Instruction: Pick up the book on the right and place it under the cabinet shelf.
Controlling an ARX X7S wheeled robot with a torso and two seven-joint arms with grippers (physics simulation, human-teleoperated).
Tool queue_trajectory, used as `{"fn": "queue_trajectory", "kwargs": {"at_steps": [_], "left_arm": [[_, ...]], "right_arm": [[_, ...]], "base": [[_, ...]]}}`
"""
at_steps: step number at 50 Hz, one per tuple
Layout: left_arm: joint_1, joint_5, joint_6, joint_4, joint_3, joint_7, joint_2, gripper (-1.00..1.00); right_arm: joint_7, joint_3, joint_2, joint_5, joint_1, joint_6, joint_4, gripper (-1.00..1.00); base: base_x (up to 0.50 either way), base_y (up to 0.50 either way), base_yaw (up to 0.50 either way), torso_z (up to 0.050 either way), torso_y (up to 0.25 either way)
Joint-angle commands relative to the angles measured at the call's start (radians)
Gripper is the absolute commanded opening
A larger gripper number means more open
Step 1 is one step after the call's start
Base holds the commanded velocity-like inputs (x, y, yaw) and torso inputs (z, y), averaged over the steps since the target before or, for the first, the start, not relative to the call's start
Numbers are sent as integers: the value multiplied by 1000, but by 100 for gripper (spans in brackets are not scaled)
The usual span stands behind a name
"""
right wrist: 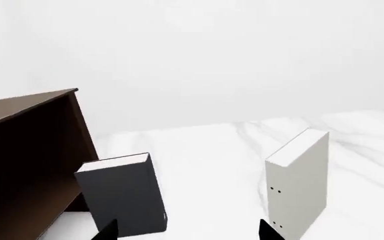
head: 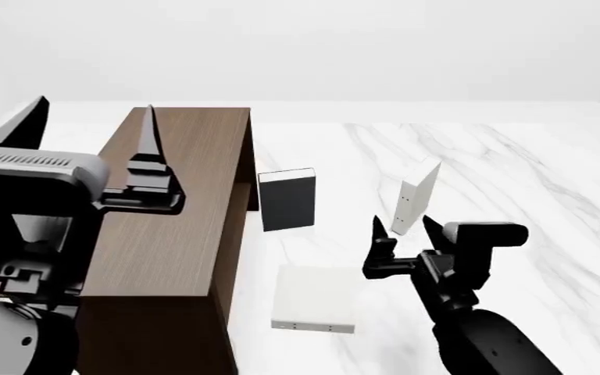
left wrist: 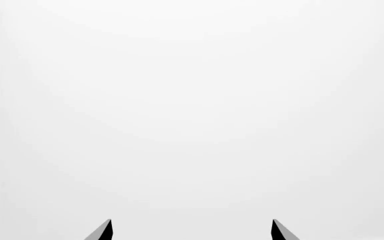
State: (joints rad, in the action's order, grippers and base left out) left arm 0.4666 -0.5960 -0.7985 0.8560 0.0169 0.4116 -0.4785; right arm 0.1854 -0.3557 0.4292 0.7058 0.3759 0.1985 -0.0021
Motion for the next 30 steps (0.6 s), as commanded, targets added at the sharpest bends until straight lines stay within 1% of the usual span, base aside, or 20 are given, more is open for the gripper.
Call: {"fn": "queue_trajectory", "kwargs": {"at_steps": [1,5,9,14,18,22,30], "left_arm": [[-9,-9,29,6,-13,-10,-2,100],[-6,-16,37,15,-20,-12,-4,100],[26,-39,5,41,-29,4,-12,100],[61,-76,-33,64,-45,23,-17,100],[102,-126,-83,80,-66,43,-26,100],[150,-213,-143,107,-108,77,-30,100],[197,-337,-204,141,-160,135,-41,100]], "right_arm": [[99,-18,55,-151,-54,-67,-110,100],[135,-5,44,-206,-83,-130,-89,100],[165,-19,43,-254,-86,-124,-58,100],[165,-33,44,-290,-87,-140,-26,100],[170,-45,46,-317,-86,-140,-10,100],[185,-55,43,-350,-78,-142,17,100],[190,-59,32,-363,-72,-151,60,100]], "base": [[0,0,0,0,0],[0,0,0,0,0],[0,0,0,0,0],[0,0,0,0,0],[0,0,0,0,0],[0,0,0,0,0],[0,0,0,0,0]]}}
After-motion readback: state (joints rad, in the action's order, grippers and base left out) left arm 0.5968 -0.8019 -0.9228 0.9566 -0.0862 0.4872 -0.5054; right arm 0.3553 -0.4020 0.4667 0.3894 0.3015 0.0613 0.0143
